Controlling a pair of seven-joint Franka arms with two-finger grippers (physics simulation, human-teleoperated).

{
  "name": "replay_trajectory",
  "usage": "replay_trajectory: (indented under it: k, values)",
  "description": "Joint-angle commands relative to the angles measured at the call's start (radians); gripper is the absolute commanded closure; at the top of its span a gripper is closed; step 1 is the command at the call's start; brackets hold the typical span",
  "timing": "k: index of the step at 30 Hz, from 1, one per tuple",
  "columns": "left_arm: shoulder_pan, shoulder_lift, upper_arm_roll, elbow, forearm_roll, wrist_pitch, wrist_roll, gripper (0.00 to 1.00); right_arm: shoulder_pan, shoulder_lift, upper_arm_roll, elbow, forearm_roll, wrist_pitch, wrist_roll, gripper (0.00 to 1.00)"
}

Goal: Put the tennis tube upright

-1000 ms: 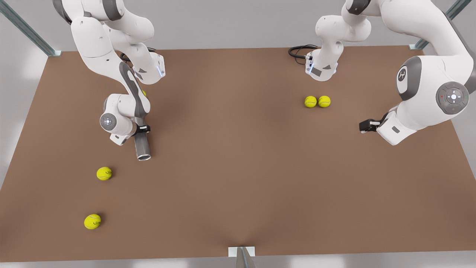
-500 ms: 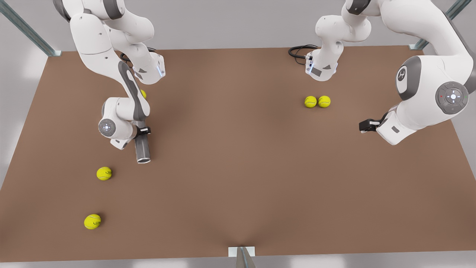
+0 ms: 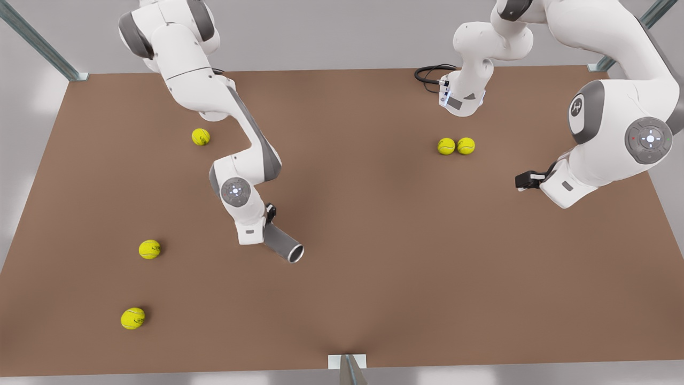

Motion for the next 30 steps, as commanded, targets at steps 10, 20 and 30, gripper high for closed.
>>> replay_trajectory:
  k: [10, 20, 30]
  values:
    - [0.004, 0.0, -0.001, -0.002, 0.0, -0.002, 0.002, 0.0, 0.157, 0.504, 0.051, 0.771, -0.044, -0.179, -0.238, 0.38]
    - [0.005, 0.008, -0.001, -0.009, 0.0, 0.0, 0.002, 0.0, 0.218, 0.58, 0.061, 0.812, 0.17, -0.085, -0.294, 0.0]
    - [0.008, 0.018, -0.001, -0.011, -0.014, 0.002, 0.0, 0.0, 0.14, 0.34, 0.06, 0.82, 0.147, -0.396, -0.294, 0.0]
